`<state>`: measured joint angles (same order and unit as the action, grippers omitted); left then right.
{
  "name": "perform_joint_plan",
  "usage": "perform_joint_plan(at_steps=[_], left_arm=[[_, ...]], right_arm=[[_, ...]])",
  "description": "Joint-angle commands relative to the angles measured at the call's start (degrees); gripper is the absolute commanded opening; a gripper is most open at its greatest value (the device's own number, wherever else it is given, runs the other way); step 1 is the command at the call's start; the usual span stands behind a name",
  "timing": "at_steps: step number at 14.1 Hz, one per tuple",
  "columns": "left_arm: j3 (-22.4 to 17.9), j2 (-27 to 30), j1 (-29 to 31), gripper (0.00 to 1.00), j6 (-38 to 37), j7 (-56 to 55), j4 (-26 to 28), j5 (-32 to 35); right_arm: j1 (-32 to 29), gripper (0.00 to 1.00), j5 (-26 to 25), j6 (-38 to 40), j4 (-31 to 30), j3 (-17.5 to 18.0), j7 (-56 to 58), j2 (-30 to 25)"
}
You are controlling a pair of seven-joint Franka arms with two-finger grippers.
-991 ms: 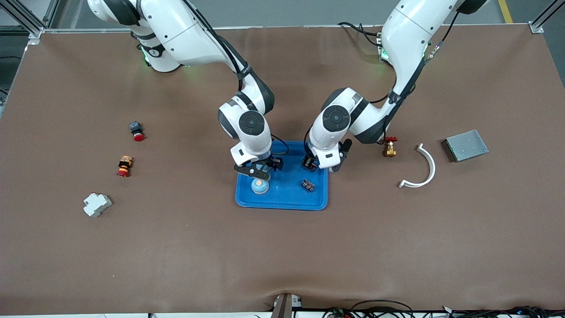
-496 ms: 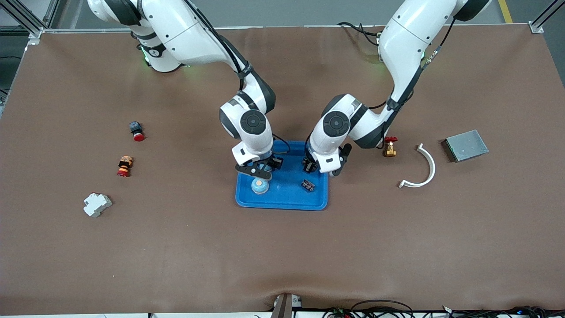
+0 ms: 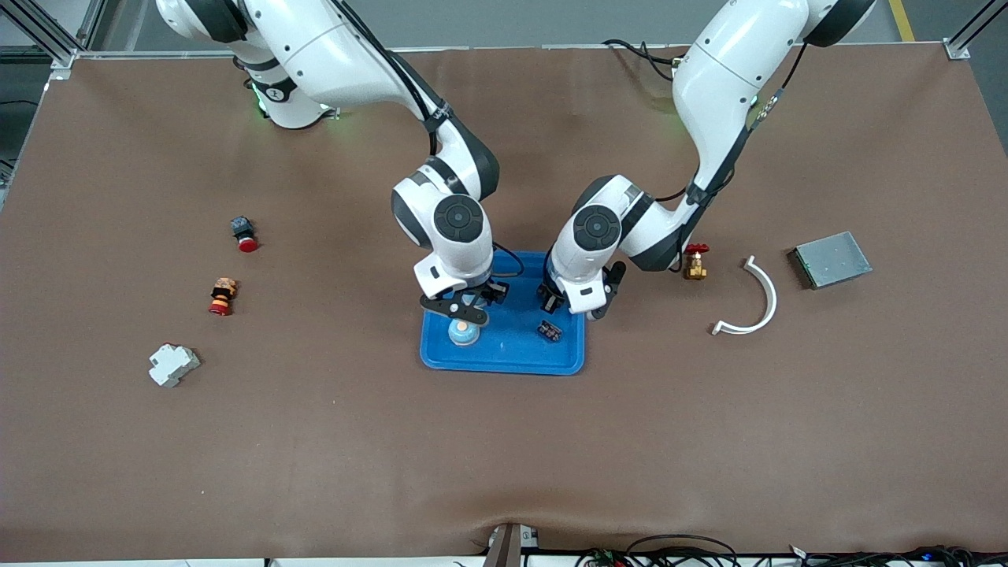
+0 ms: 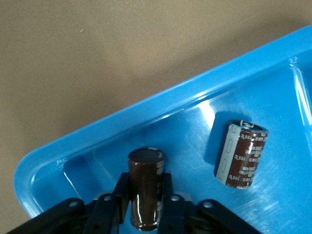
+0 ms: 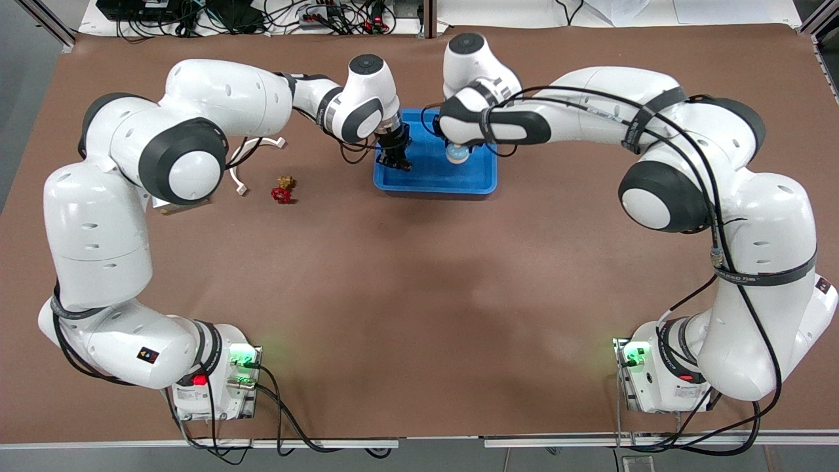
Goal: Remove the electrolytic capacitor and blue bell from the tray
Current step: 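Carry the bell out with the right gripper while the left gripper carries the capacitor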
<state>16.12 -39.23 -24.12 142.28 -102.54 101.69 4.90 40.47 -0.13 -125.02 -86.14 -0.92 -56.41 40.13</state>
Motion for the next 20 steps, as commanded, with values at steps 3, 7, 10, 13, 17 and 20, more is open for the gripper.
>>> perform_joint_plan(at_steps=[3,7,10,13,17,20], left_arm=[[-0.92,1.34,-1.63,0.0,-0.68,-1.61,-0.96,5.03],[-0.74,6.6,-1.19,0.0,-6.21,-0.48,-1.4,6.78],[-0.74,10.21,-0.57,0.0,-13.05,3.81,-3.24,8.11],[-0.57,14.51,3.35,0.0,-20.36,10.85,-4.13,7.94],[-0.04,18.13,12.06,0.0,-24.42,23.23,-1.76,6.01],[-0.13,18.22,17.34,0.0,-24.51,29.13,1.57,5.65]], right_arm=[[-5.74,0.0,0.3,9.25,-0.87,0.57,12.61,-6.81],[-10.4,0.0,0.3,11.65,-5.34,0.57,22.89,-12.43],[-13.74,0.0,0.39,11.56,-10.09,0.66,29.32,-16.91],[-17.17,0.0,0.83,10.77,-15.8,0.66,35.82,-21.57],[-21.48,0.0,0.83,3.67,-27.12,0.57,44.26,-27.72],[-23.5,0.0,0.83,-4.58,-35.39,0.48,48.14,-29.75]])
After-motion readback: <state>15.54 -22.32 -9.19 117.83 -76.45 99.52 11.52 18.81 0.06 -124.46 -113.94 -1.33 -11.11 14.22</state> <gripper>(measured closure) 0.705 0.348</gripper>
